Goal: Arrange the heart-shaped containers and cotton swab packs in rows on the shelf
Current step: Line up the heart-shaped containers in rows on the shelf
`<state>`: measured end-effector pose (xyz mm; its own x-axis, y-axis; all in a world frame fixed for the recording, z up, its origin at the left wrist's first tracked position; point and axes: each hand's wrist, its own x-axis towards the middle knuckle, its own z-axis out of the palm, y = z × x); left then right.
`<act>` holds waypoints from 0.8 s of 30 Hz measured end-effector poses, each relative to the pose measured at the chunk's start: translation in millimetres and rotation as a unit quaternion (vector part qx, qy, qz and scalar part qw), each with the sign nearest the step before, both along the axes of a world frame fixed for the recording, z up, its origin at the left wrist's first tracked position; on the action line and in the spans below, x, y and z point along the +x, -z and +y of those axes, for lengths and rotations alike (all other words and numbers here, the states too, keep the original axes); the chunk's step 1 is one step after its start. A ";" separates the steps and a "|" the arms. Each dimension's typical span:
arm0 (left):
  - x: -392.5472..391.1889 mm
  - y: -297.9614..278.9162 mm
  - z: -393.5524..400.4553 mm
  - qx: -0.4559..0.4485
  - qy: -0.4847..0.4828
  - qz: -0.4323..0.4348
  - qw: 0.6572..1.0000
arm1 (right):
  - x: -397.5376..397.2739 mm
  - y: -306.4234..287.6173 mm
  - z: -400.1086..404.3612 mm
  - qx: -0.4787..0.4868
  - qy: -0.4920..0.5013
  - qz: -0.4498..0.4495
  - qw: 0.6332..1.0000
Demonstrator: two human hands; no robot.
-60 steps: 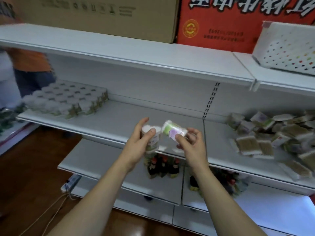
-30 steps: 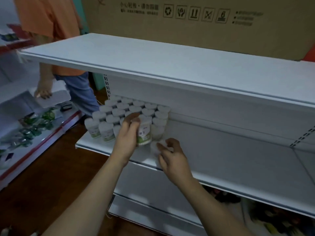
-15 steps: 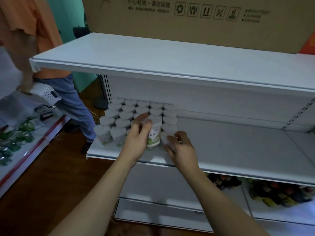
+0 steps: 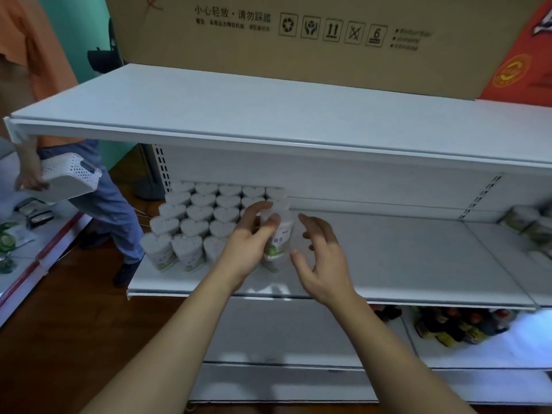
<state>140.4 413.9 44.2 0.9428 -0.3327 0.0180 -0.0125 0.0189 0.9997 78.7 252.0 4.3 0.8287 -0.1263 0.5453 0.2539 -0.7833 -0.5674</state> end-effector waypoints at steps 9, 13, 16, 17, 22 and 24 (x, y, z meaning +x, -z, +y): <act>4.1 10.7 -47.4 0.183 0.037 -0.123 0.975 | 5.3 0.9 -36.1 -0.016 0.064 -0.014 0.998; 18.1 25.8 -44.0 0.424 -0.016 -0.288 0.859 | 20.2 24.6 -59.5 -0.028 0.108 0.049 0.993; 26.3 38.7 -39.8 0.513 0.019 -0.305 0.802 | 36.4 44.1 -66.2 -0.028 0.116 0.162 0.980; 28.1 41.6 -40.1 0.534 0.037 -0.294 0.792 | 41.5 49.6 -67.3 -0.032 0.114 0.185 0.976; 36.3 42.5 -45.7 0.598 0.087 -0.251 0.756 | 61.0 66.3 -73.5 -0.158 0.106 0.166 0.968; 39.7 44.0 -46.0 0.610 0.099 -0.245 0.747 | 67.8 64.9 -78.2 -0.203 0.112 0.155 0.960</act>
